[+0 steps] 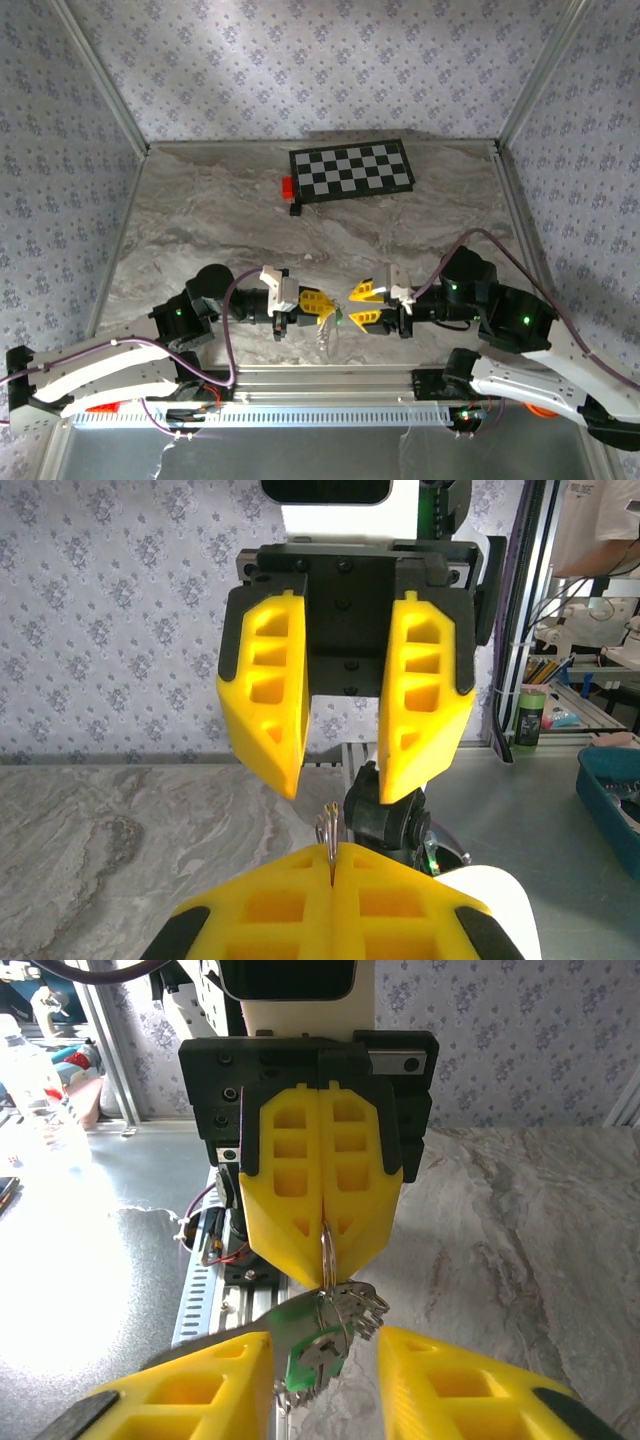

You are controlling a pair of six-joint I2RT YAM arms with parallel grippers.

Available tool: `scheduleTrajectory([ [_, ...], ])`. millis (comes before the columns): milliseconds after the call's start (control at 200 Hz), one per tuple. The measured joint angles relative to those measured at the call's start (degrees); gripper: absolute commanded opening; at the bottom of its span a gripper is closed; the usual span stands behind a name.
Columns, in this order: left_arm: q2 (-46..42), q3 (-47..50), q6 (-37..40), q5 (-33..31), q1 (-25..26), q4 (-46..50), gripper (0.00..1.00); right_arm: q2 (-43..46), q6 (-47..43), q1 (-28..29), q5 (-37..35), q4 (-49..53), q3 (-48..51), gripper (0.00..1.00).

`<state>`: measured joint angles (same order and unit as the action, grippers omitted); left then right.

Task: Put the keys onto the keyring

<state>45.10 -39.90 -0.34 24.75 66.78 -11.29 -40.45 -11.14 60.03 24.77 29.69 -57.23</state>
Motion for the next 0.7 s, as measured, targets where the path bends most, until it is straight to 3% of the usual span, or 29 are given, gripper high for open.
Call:
scheduleTrajectory([
  [165,0.0,0.0,0.0,0.2,0.0,-0.6,0.00,-1.3,-0.3,0.5,0.6,-0.7,0.1,0.22],
  [300,0.0,0.0,-0.2,0.6,0.0,-0.6,0.00,-2.3,-0.6,1.0,0.6,-0.8,0.2,0.09],
  [460,0.0,0.0,-0.2,1.0,0.0,-0.5,0.00,-2.4,-0.7,1.3,0.6,-0.8,0.2,0.00],
  [700,-0.1,0.0,-0.2,1.4,0.0,-0.4,0.00,-3.1,-0.8,1.3,0.6,-0.8,0.3,0.00],
])
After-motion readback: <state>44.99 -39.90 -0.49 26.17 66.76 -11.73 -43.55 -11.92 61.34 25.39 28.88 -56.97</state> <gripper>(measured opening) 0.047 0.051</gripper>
